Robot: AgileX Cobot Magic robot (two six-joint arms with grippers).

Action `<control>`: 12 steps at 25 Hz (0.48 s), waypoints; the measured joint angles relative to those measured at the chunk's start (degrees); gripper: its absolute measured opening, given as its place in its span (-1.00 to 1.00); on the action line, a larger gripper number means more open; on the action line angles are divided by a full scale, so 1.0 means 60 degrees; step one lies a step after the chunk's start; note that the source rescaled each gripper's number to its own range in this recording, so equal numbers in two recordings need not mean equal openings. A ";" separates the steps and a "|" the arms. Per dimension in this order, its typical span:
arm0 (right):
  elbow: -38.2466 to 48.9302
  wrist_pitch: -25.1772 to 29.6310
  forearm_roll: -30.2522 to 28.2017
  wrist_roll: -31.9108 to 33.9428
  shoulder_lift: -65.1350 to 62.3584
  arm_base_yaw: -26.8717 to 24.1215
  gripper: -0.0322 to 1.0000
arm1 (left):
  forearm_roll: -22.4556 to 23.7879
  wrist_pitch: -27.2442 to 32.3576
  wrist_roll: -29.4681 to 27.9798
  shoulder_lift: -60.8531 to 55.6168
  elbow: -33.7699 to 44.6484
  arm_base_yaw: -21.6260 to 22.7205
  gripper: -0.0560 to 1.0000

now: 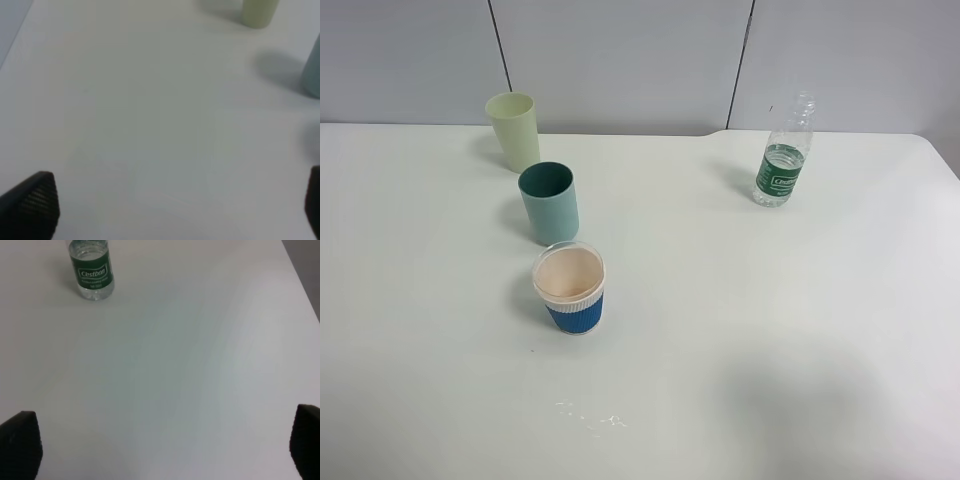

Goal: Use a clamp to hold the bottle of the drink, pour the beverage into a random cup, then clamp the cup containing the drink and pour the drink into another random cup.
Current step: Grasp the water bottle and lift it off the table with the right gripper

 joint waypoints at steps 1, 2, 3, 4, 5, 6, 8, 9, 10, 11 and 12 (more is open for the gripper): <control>0.0000 0.0000 0.0000 0.0000 0.0000 0.0000 0.99 | 0.0000 0.0000 0.0000 0.0000 0.0000 0.0000 1.00; 0.0000 0.0000 0.0000 0.0000 0.0000 0.0000 0.99 | 0.0000 0.0000 0.0000 0.0000 0.0000 0.0000 1.00; 0.0000 0.0000 0.0000 0.0000 0.0000 0.0000 0.99 | 0.0000 0.0000 0.0000 0.0000 0.0000 0.0000 1.00; 0.0000 0.0000 0.0000 0.0000 0.0000 0.0000 0.99 | 0.0000 0.0000 0.0000 0.0000 0.0000 0.0000 1.00; 0.0000 0.0000 0.0000 0.0000 0.0000 0.0000 0.99 | 0.0000 0.0000 0.0000 0.0000 0.0000 0.0000 1.00; 0.0000 0.0000 0.0000 0.0000 0.0000 0.0000 0.99 | 0.0000 0.0000 0.0000 0.0000 0.0000 0.0000 1.00; 0.0000 0.0000 0.0000 0.0000 0.0000 0.0000 0.99 | 0.0000 0.0000 0.0000 0.0000 0.0000 0.0000 1.00; 0.0000 0.0000 0.0000 0.0000 0.0000 0.0000 0.99 | 0.0000 0.0000 0.0000 0.0000 0.0000 0.0000 1.00; 0.0000 0.0000 0.0000 0.0000 0.0000 0.0000 0.99 | 0.0000 0.0000 0.0000 0.0000 0.0000 0.0000 1.00; 0.0000 0.0000 0.0000 0.0000 0.0000 0.0000 0.99 | 0.0000 0.0000 0.0000 0.0000 0.0000 0.0000 1.00; 0.0000 0.0000 0.0000 0.0000 0.0000 0.0000 0.99 | 0.0000 0.0000 0.0000 0.0000 0.0000 0.0000 1.00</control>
